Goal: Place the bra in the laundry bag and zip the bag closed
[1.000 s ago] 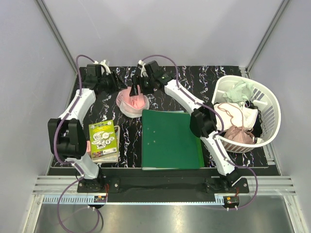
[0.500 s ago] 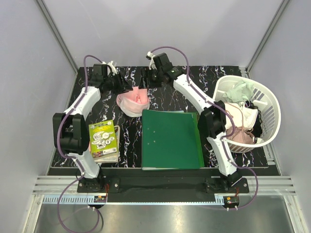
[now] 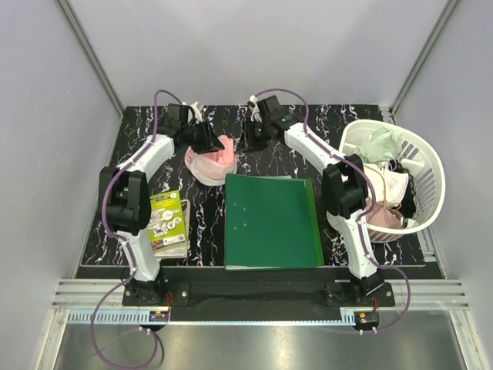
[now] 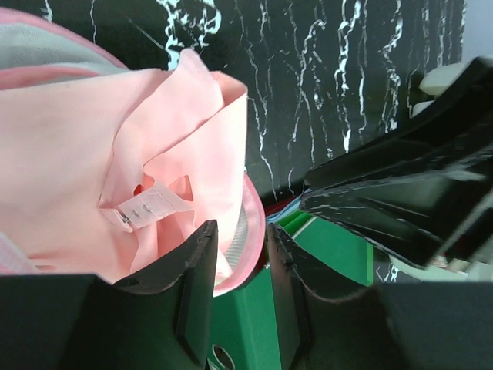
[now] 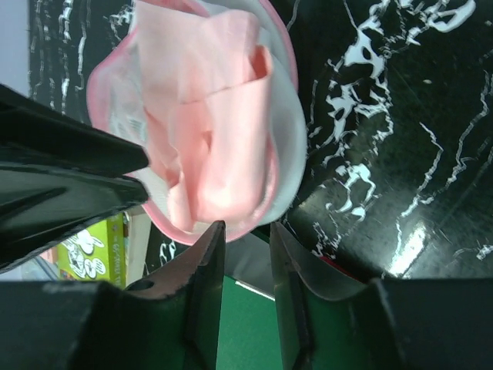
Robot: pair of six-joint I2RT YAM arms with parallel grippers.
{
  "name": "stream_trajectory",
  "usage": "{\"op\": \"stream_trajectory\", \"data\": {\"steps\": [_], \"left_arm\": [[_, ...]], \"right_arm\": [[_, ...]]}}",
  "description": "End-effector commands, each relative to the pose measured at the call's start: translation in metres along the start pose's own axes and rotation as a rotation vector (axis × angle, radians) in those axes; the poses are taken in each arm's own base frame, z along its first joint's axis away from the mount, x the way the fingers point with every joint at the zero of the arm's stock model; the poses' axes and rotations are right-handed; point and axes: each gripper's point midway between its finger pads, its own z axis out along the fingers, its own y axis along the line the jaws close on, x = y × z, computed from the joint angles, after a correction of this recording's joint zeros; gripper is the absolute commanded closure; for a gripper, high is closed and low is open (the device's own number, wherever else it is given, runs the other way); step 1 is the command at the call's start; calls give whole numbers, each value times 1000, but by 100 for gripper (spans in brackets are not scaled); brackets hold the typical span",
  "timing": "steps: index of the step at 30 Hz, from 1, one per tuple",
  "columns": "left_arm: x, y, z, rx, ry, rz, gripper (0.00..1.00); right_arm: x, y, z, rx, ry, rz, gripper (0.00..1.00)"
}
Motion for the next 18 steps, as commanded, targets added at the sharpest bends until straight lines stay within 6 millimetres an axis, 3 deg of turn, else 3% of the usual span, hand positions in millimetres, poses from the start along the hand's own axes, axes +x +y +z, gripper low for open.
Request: {"op": "stream_trajectory", "data": {"steps": [1,12,18], "left_arm": [[-18,-16,-1,43,-42,35,65],[-19,-20,-1,50,-43,45,66],[-19,-21,-1,51,-45,49,66]], "right_arm": [[-19,20,0,-84,-57,-28,63],[-16,0,27,-96,-25,-10,66],[-11,0,37,-129,3,3,66]]}}
